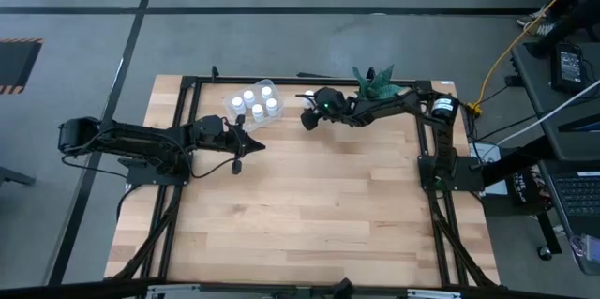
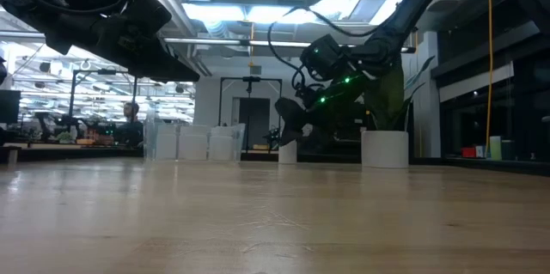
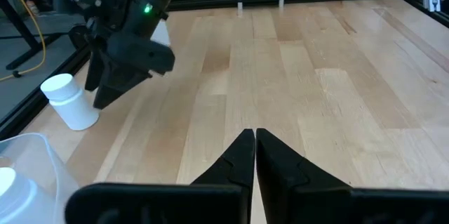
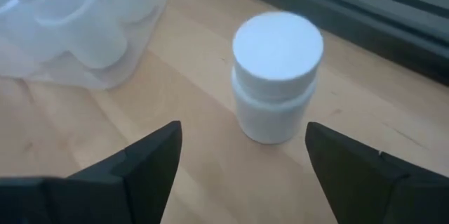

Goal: Pick and place pill bottles into a basket
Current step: Put the white pill bottle into the transparent container

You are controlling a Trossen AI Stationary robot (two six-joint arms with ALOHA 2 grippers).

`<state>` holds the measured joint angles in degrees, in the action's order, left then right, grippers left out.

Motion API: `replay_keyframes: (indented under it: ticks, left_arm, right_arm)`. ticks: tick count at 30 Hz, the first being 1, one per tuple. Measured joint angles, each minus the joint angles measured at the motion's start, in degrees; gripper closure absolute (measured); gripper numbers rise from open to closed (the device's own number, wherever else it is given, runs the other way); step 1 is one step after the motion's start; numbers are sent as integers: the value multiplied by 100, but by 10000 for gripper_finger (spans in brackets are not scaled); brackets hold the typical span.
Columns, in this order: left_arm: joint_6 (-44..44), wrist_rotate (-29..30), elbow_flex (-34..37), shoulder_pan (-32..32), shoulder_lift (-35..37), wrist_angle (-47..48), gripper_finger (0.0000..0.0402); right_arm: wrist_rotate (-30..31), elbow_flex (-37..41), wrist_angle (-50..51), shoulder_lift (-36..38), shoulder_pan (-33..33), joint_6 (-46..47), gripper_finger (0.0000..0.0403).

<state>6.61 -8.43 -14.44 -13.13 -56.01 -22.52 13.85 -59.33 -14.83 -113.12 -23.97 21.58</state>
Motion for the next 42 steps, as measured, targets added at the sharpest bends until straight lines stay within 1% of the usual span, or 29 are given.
replay_keyframes:
  ticks: [5,8,10,15,24,33,37,42]
  left_arm:
    - [-1,-1,0,1,0,0,394]
    - [0,-2,0,2,0,0,397]
    - [0,-2,0,0,0,0,398]
    - [0,-1,-1,0,0,0,395]
    - [-2,-2,0,0,0,0,397]
    - [-2,-1,0,0,0,0,391]
    - [-2,-2,0,2,0,0,392]
    - [0,-1,0,0,0,-38,395]
  right_arm:
    - [6,-153,-1,-207,-4,-62,98]
    - [304,-213,-47,-216,-2,-85,98]
    - [345,-212,-33,-221,-13,-82,98]
    - [345,-210,9,-223,-19,61,98]
    - [359,-197,-24,-284,-19,-14,98]
    - [358,-197,-84,-284,-19,192,98]
    - [238,-200,-76,-284,-19,224,98]
    - [179,-469,398,-284,-17,210,98]
